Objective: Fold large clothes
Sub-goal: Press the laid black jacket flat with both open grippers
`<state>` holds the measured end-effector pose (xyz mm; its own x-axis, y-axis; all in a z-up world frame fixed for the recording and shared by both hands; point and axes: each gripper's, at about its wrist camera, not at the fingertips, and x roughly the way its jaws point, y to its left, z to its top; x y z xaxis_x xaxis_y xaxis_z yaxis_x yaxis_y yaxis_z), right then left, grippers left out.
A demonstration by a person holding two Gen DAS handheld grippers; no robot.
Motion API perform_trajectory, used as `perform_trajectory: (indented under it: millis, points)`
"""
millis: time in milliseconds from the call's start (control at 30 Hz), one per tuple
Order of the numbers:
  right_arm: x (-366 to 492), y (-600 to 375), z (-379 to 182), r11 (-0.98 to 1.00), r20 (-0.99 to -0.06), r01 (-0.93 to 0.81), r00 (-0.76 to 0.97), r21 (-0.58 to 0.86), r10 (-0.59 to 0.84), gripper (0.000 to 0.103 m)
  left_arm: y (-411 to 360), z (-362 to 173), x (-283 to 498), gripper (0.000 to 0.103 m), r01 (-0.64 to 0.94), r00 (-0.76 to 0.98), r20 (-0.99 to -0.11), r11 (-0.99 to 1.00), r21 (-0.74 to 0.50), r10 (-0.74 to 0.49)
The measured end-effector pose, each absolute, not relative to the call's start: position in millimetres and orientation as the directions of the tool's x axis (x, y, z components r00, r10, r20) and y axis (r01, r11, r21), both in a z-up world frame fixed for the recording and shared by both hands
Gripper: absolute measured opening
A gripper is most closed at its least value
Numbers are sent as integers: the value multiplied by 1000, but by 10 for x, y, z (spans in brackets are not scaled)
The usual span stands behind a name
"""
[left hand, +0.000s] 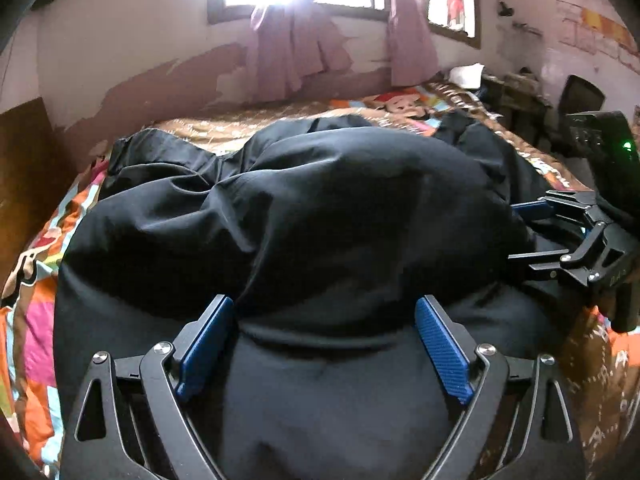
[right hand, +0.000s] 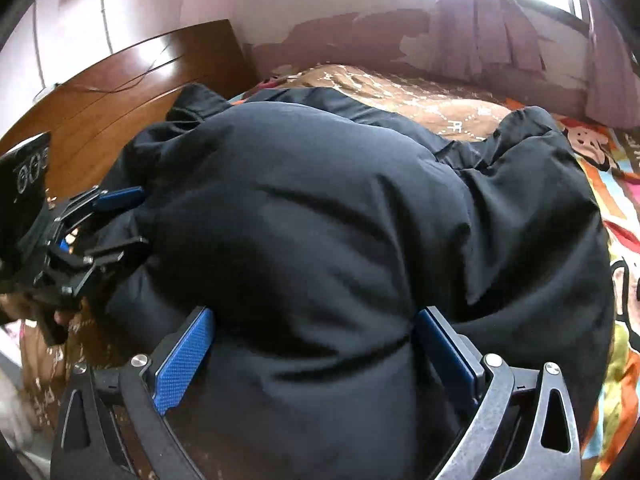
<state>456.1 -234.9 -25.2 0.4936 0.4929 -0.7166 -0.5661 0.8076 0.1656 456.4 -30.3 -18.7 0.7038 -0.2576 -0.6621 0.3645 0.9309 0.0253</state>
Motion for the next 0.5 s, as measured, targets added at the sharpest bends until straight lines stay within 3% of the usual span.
perform_trajectory:
  millis: [500]
  points:
    - [5560,-2071,-244,851,-770,-504,480,149,420,102,42,-48,5450,89,190,655,-739,981,-41,-158]
